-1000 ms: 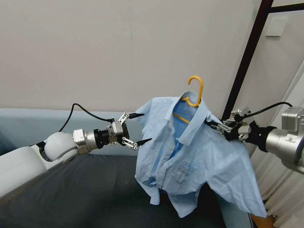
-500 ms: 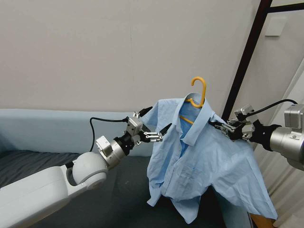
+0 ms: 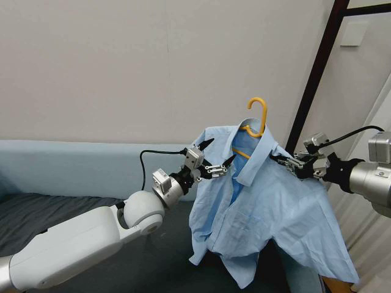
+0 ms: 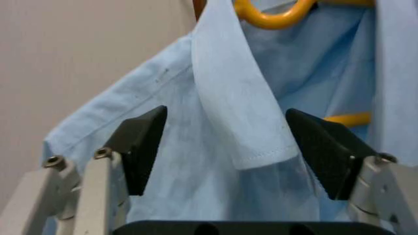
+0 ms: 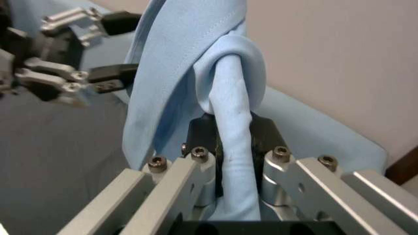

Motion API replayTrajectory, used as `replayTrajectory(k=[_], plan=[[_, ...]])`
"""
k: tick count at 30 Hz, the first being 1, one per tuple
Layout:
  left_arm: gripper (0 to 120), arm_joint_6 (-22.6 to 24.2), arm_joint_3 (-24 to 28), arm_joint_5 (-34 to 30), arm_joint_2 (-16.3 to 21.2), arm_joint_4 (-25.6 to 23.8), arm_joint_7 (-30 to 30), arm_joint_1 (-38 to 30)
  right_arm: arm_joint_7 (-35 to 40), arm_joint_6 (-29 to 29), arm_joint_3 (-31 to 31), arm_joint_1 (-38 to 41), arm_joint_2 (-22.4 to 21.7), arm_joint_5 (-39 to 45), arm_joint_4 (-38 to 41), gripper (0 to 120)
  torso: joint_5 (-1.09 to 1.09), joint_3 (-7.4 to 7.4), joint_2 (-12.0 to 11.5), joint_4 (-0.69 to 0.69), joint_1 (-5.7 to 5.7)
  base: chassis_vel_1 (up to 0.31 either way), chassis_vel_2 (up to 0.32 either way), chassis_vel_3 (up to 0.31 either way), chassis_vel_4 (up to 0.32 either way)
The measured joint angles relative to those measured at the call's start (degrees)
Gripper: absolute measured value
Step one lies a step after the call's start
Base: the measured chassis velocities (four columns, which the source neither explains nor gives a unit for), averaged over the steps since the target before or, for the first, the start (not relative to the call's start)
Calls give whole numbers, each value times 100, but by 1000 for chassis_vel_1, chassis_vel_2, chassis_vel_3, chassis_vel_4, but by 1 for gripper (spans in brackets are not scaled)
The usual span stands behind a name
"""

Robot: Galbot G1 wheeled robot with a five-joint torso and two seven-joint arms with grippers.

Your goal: Pick up the clothes from the sofa and hang them on the clothes hanger.

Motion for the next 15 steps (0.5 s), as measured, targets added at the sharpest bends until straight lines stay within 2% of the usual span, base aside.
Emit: replayTrajectory(k=[1,3,7,9,12,15], plan=[[70,0,0,0,0,0,0,0,0,0,0,0,0,0,0,7,0,0,0,0,0,0,0,0,0],[55,-61,-15,16,18,15,96,46,71,7,-9,-5,30,6,160,7,0,0,0,0,0,0,0,0,0],[45,-74,-30,18,34,26,122,63,104,9,-33,-10,33,5,167,7,1,0,0,-2,0,0,0,0,0],[33,-81,-34,21,50,12,120,112,130,11,-42,-12,19,9,129,7,0,0,0,-2,0,0,0,0,0],[26,-89,-34,33,76,-27,121,160,153,12,-44,-12,13,32,105,7,1,0,0,-2,0,0,0,0,0],[11,-156,-39,42,91,-52,141,216,185,5,-62,-14,7,77,82,7,0,0,0,-1,0,0,0,0,0]])
